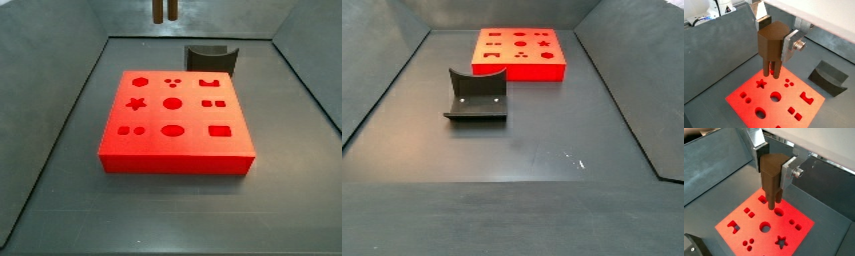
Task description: Insert the 3 prong object.
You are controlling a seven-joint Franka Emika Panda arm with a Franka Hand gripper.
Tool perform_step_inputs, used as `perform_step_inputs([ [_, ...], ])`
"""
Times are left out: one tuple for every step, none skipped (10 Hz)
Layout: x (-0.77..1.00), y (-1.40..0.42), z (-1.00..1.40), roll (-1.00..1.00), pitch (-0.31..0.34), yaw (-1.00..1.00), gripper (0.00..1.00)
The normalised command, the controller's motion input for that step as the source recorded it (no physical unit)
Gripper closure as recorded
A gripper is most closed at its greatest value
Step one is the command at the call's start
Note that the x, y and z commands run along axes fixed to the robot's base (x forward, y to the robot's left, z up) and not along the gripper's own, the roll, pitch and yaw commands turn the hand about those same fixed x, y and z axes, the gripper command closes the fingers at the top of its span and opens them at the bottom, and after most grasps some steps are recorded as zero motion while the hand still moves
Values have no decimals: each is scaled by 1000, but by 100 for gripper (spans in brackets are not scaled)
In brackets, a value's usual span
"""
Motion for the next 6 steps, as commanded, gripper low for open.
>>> perform_step_inputs([
  [26,69,0,0,0,23,100],
  [123,186,-49,-101,0,197,100],
  [223,374,-194,-220,-17,389,100],
  [223,237,-346,-213,-64,523,100],
  [106,191,-343,-166,-129,660,100],
  [89,283,-163,-24,-140,694,100],
])
